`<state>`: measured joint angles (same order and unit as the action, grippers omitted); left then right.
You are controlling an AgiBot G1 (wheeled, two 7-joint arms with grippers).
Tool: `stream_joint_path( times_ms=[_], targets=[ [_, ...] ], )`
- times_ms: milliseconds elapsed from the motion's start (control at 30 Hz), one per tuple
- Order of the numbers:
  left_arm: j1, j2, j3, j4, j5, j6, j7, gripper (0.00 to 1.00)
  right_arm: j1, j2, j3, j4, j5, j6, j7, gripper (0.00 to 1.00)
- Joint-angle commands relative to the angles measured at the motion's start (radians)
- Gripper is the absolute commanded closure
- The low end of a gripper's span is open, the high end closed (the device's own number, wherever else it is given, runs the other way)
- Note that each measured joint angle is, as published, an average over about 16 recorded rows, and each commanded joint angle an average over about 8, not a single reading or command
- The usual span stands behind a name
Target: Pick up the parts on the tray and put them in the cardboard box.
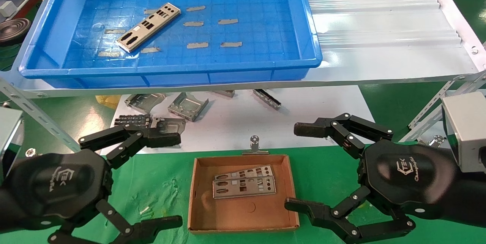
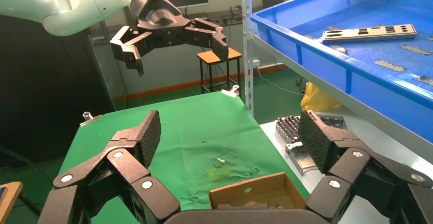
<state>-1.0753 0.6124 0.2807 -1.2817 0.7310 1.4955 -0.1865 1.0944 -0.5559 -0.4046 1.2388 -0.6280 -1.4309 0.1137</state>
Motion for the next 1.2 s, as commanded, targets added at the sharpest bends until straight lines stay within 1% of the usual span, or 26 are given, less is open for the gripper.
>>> stream_joint_path(
  times_ms=[33,67,100,333,367,1200],
  targets=[
    [0.0,0.0,0.0,0.0,0.0,0.0,0.0,0.0,0.0,0.0,0.0,0.0,0.0,0.0,0.0,0.0],
    [0.0,0.0,0.0,0.0,0.0,0.0,0.0,0.0,0.0,0.0,0.0,0.0,0.0,0.0,0.0,0.0],
    [0.0,0.0,0.0,0.0,0.0,0.0,0.0,0.0,0.0,0.0,0.0,0.0,0.0,0.0,0.0,0.04],
    [0.0,0.0,0.0,0.0,0.0,0.0,0.0,0.0,0.0,0.0,0.0,0.0,0.0,0.0,0.0,0.91],
    [0.0,0.0,0.0,0.0,0.0,0.0,0.0,0.0,0.0,0.0,0.0,0.0,0.0,0.0,0.0,1.0],
    [0.0,0.0,0.0,0.0,0.0,0.0,0.0,0.0,0.0,0.0,0.0,0.0,0.0,0.0,0.0,1.0]
  ],
)
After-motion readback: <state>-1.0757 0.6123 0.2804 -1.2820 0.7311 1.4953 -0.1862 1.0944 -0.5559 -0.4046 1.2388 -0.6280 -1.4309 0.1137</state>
